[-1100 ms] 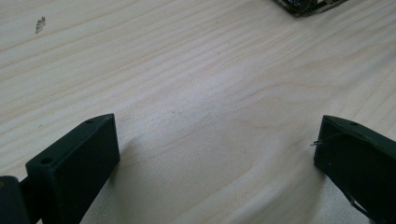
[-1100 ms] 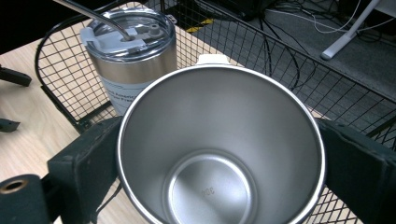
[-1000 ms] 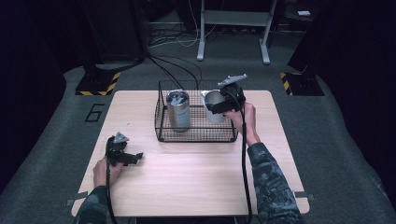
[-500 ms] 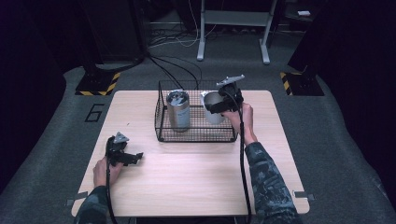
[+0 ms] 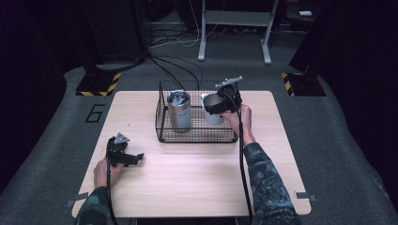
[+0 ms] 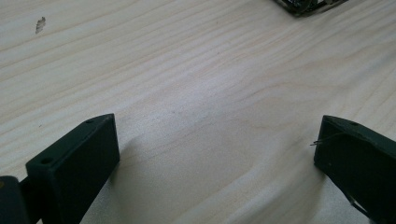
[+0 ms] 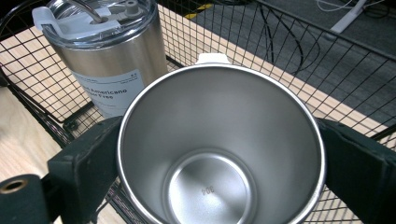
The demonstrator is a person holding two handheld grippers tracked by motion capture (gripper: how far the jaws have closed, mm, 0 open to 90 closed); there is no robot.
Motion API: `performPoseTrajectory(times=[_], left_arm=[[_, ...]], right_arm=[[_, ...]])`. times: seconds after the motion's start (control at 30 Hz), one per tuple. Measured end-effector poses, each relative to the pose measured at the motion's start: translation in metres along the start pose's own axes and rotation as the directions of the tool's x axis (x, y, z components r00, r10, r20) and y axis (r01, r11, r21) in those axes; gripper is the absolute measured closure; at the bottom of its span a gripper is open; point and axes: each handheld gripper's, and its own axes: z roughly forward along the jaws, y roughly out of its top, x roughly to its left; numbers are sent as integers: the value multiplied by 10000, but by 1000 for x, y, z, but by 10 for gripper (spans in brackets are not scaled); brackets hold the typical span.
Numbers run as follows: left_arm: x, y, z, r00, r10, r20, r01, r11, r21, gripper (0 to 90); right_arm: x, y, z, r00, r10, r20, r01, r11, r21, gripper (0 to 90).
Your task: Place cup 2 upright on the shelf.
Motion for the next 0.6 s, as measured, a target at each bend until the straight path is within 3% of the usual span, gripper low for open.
performPoseTrajectory(times=[0.2, 0.6], left_arm=[[0, 0, 0, 10000, 2, 2, -2, 10000, 2, 0], [0, 0, 0, 10000, 8, 8, -8, 10000, 5, 0]], right_arm=[[1, -2, 9, 9996, 277, -20, -277, 9995, 125, 57], [1, -8, 19, 9994, 347, -41, -345, 9979, 551, 57]])
